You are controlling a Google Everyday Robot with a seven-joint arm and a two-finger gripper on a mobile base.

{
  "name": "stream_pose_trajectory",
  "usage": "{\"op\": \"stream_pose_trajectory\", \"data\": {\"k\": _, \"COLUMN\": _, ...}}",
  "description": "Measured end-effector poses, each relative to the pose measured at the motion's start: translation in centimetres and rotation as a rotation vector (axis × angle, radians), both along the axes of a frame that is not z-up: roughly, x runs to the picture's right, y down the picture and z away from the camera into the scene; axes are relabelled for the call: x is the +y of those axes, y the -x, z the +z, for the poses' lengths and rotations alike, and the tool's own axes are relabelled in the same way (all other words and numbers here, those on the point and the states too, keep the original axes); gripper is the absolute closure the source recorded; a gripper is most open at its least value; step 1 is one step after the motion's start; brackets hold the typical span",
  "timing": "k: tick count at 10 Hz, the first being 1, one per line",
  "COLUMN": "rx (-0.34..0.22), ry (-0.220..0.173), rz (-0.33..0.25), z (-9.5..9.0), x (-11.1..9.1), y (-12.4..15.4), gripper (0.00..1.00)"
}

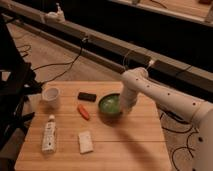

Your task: Drag the ceramic bowl in a circle

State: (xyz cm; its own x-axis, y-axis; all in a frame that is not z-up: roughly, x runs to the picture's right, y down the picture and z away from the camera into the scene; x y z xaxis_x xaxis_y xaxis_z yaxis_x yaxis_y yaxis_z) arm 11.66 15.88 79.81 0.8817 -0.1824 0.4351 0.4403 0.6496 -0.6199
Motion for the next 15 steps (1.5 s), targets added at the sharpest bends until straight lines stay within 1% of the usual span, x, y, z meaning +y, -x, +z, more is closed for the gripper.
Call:
{"op": "stream_pose_trajectory", "data": {"k": 1, "rx": 0.009, "ry": 0.032, "rz": 0.013, "z": -1.6, "x": 1.5, "y": -0.9, "gripper": 1.00}}
{"op": "stream_pose_trajectory", "data": {"k": 2, "rx": 0.038, "ry": 0.057, "rz": 0.021, "z": -2.5, "x": 2.6, "y": -2.4, "gripper": 1.00}}
{"op": "stream_pose_trajectory", "data": {"k": 3, "rx": 0.088, "ry": 0.075, "rz": 0.028, "z": -2.9, "x": 3.4, "y": -4.9, "gripper": 1.00}}
{"op": "stream_pose_trajectory", "data": {"k": 4, "rx": 0.140, "ry": 0.086, "rz": 0.032, "z": -2.8, "x": 3.7, "y": -7.4, "gripper": 1.00}}
{"op": "stream_pose_trajectory", "data": {"k": 5, "rx": 0.189, "ry": 0.083, "rz": 0.026, "z": -2.2, "x": 3.3, "y": -9.6, "gripper": 1.00}}
{"op": "stream_pose_trajectory", "data": {"k": 6, "rx": 0.223, "ry": 0.072, "rz": 0.017, "z": -1.2, "x": 2.5, "y": -10.9, "gripper": 1.00}}
{"op": "stream_pose_trajectory", "data": {"k": 7, "rx": 0.249, "ry": 0.050, "rz": -0.002, "z": 0.4, "x": 1.0, "y": -11.7, "gripper": 1.00}}
{"op": "stream_pose_trajectory", "data": {"k": 8, "rx": 0.256, "ry": 0.020, "rz": -0.028, "z": 2.0, "x": -0.7, "y": -11.6, "gripper": 1.00}}
{"op": "stream_pose_trajectory", "data": {"k": 9, "rx": 0.249, "ry": -0.005, "rz": -0.047, "z": 3.2, "x": -2.2, "y": -10.9, "gripper": 1.00}}
{"op": "stream_pose_trajectory", "data": {"k": 10, "rx": 0.225, "ry": -0.034, "rz": -0.058, "z": 4.2, "x": -3.7, "y": -9.4, "gripper": 1.00}}
{"op": "stream_pose_trajectory", "data": {"k": 11, "rx": 0.176, "ry": -0.062, "rz": -0.067, "z": 5.0, "x": -5.1, "y": -6.7, "gripper": 1.00}}
{"op": "stream_pose_trajectory", "data": {"k": 12, "rx": 0.138, "ry": -0.075, "rz": -0.067, "z": 5.2, "x": -5.6, "y": -4.9, "gripper": 1.00}}
{"op": "stream_pose_trajectory", "data": {"k": 13, "rx": 0.082, "ry": -0.077, "rz": -0.073, "z": 4.8, "x": -5.5, "y": -2.4, "gripper": 1.00}}
{"op": "stream_pose_trajectory", "data": {"k": 14, "rx": 0.034, "ry": -0.071, "rz": -0.078, "z": 4.0, "x": -4.9, "y": -0.7, "gripper": 1.00}}
{"op": "stream_pose_trajectory", "data": {"k": 15, "rx": -0.002, "ry": -0.058, "rz": -0.085, "z": 3.0, "x": -4.0, "y": 0.2, "gripper": 1.00}}
